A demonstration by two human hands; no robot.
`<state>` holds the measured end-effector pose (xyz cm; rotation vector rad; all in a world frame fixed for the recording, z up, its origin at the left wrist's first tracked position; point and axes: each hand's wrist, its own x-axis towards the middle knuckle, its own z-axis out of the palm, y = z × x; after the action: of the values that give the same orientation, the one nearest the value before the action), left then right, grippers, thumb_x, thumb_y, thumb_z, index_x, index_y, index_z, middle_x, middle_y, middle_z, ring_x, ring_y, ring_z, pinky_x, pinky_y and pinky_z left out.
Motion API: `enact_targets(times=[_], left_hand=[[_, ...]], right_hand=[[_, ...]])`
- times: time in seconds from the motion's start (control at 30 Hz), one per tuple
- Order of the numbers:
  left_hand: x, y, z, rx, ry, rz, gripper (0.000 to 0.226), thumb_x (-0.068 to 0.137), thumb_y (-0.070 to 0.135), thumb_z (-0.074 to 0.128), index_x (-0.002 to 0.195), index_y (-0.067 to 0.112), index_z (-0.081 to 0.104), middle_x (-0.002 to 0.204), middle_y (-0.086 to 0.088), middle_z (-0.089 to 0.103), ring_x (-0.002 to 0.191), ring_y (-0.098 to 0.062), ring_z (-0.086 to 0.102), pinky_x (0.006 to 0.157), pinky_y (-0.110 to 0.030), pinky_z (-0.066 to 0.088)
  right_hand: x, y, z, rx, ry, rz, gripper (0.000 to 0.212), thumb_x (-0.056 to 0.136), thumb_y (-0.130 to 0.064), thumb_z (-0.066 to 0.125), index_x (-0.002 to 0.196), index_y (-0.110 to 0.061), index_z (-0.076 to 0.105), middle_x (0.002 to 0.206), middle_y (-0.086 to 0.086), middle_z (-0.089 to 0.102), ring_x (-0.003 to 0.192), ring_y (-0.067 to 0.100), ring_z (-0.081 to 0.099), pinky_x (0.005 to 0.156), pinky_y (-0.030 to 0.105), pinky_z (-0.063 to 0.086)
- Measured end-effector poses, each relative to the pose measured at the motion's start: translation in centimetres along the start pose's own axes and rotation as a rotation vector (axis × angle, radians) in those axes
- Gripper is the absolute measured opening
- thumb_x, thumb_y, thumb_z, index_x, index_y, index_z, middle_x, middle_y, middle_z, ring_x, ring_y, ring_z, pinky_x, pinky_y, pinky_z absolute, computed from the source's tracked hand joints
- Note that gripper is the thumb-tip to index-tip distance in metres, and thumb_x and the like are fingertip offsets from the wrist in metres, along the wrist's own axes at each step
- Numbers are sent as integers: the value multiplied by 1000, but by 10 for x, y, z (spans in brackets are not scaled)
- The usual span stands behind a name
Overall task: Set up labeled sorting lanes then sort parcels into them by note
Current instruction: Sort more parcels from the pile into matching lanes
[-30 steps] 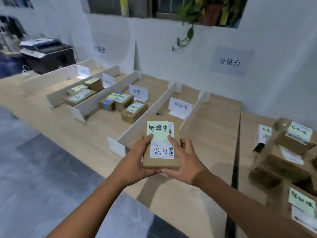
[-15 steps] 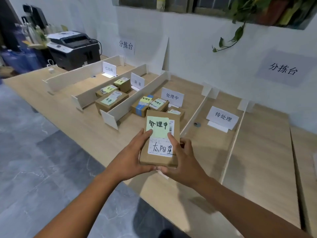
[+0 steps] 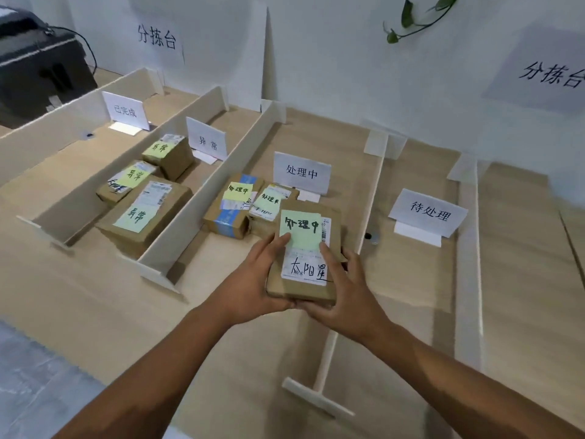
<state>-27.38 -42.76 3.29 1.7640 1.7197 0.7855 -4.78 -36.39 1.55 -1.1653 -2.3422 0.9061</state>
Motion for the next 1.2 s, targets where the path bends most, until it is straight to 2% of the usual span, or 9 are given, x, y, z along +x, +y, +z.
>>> enact_targets(times=[0.17,0.33,0.43,0.6,0.73,0.87,1.0,1.1,1.2], left_hand=[[73,-33,-6,-27,-65,10,127,61,41,96,160,34,16,168,2,10,154,-6,9,118,-24,27],[138,-69,0,35,-125,44,125,65,38,93,159,39,10,170,8,4,154,-14,14,115,-32,28],[165,-88,10,46,-169,37,123,69,40,91,160,33,10,169,8,4,153,-19,17,114,-33,31],[177,-112,25,87,-190,105,122,71,43,89,162,29,8,168,6,1,152,-18,13,113,-33,33],[173,-112,26,113,-195,124,125,74,39,88,162,30,0,168,8,-18,144,4,-7,110,-25,18],[164,-87,16,141,-133,65,124,66,47,92,160,35,11,165,12,-24,152,-9,-13,121,-43,15],[145,-25,17,89,-36,230,117,57,79,76,154,26,37,169,-2,7,156,-31,6,120,-51,16],[130,51,39,33,-93,364,119,55,85,69,154,28,35,166,0,16,153,-27,17,117,-31,25],[108,133,77,-29,-170,482,118,56,87,69,155,37,27,167,10,10,154,-22,15,120,-46,28]], right_hand=[[59,18,2,-41,8,106,113,75,-61,78,160,-41,6,163,2,0,153,25,16,120,45,34],[112,43,7,-73,-6,236,116,74,-67,76,159,-44,1,160,-12,-5,153,20,10,123,36,26],[133,52,16,-160,-13,290,116,76,-64,76,161,-37,3,163,3,1,153,25,14,121,43,31],[140,63,30,-215,-12,351,115,77,-62,73,160,-39,-2,165,6,-1,153,30,9,120,43,29],[133,60,22,-160,-30,366,118,79,-59,76,158,-47,-11,168,2,-10,156,26,2,123,43,26],[104,42,-11,-103,51,349,114,78,-65,73,153,-55,-12,165,-14,-7,155,14,5,121,36,26],[38,28,-63,-183,158,317,101,79,-73,61,153,-60,-5,165,-12,2,154,15,14,115,40,39],[-35,25,-107,-262,247,363,98,84,-69,63,154,-58,-5,167,-9,4,155,15,11,118,41,34],[-131,23,-150,-334,349,428,95,86,-64,65,158,-50,3,168,-6,5,154,16,13,120,41,32]])
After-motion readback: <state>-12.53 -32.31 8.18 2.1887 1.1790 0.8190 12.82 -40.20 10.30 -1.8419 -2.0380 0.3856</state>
